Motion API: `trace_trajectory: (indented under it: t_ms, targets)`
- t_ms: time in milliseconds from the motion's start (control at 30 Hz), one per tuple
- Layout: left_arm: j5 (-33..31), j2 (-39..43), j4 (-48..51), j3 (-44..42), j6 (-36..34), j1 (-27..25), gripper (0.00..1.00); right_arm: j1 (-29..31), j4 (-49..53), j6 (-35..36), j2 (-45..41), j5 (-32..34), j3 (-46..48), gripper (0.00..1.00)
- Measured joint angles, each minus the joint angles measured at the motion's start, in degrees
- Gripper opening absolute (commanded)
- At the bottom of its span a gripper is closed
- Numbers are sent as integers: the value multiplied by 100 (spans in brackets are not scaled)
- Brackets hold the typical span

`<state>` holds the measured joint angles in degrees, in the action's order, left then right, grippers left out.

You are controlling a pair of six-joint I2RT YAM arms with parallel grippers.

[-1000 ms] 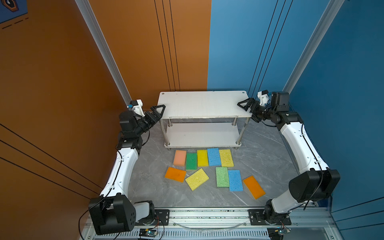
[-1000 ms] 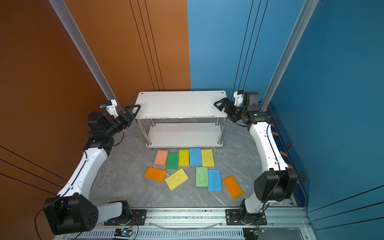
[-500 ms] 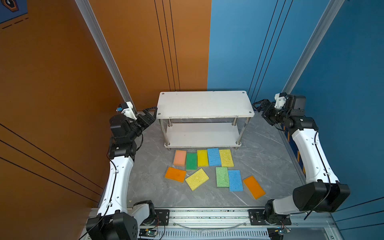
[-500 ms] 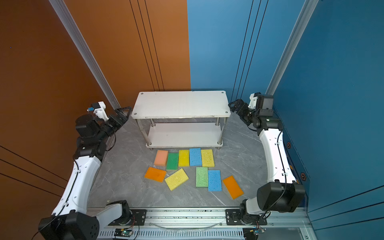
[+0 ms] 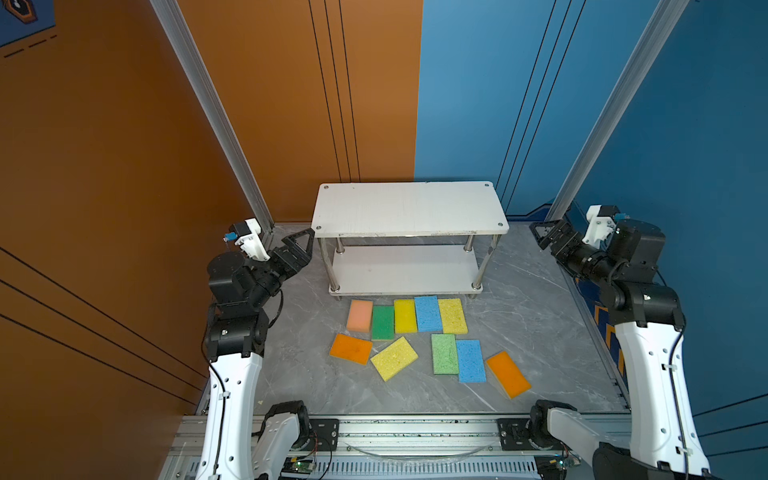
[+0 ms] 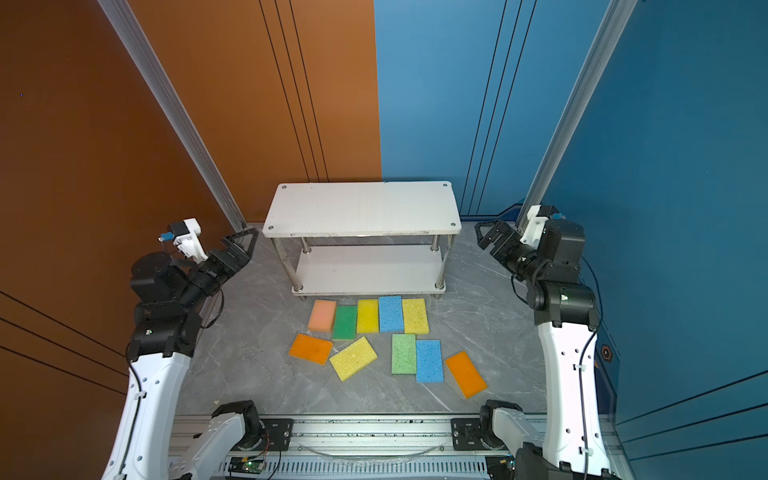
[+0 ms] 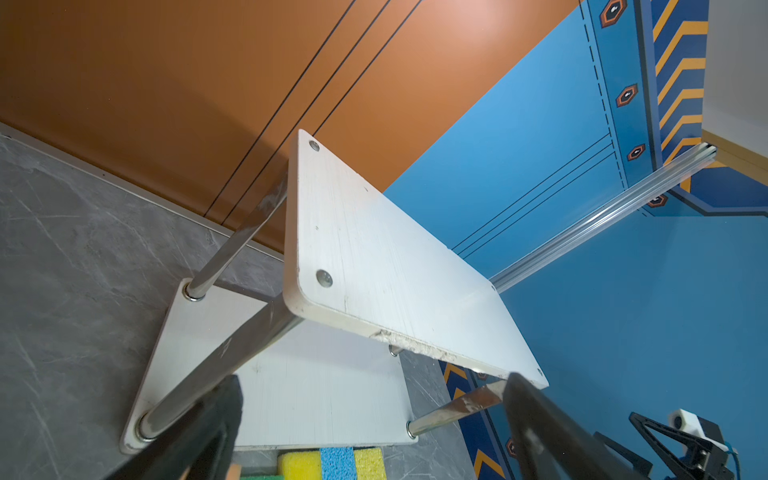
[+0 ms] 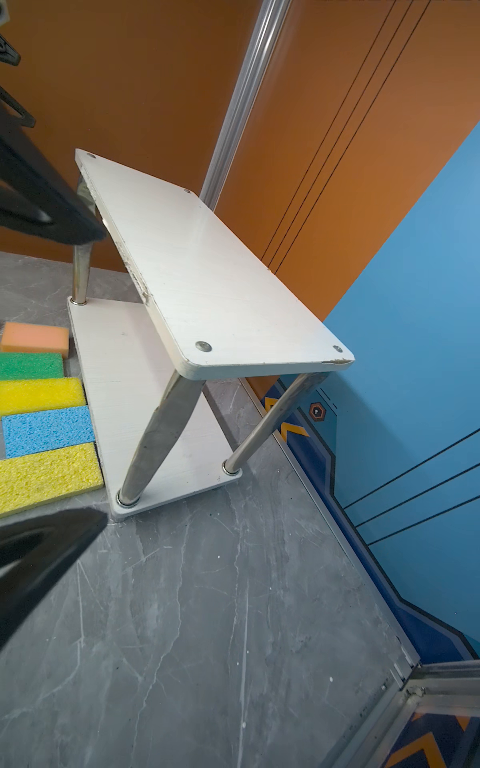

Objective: Place and organize the cleaning sponges onto the shelf
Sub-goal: 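Release the shelf and lower both grippers toward the sponges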

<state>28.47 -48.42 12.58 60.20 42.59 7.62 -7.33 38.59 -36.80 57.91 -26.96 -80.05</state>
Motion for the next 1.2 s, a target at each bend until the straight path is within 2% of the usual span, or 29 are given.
trace_trajectory:
  t_ms: [300, 533, 767, 1033, 1200]
  targets:
    - [-138, 479, 866, -424, -184, -855, 98, 1016, 470, 92, -566, -105, 509, 100]
    - [-474, 957, 1390, -977, -306, -1777, 98, 1996, 1161, 363, -975, 334, 1185, 100]
    - [-1032, 1038, 1709, -1379, -380, -2693, 98, 2702, 1403, 398, -1165, 796, 2081, 97]
    - [-1910, 522, 1722, -1952, -221, -4124, 98, 3215, 1325, 315, -1207, 1156, 3281, 96]
    - [-2232, -59, 1733, -2396, 186, -4365, 98, 3362, 1012, 146, -1047, 1187, 3976, 96]
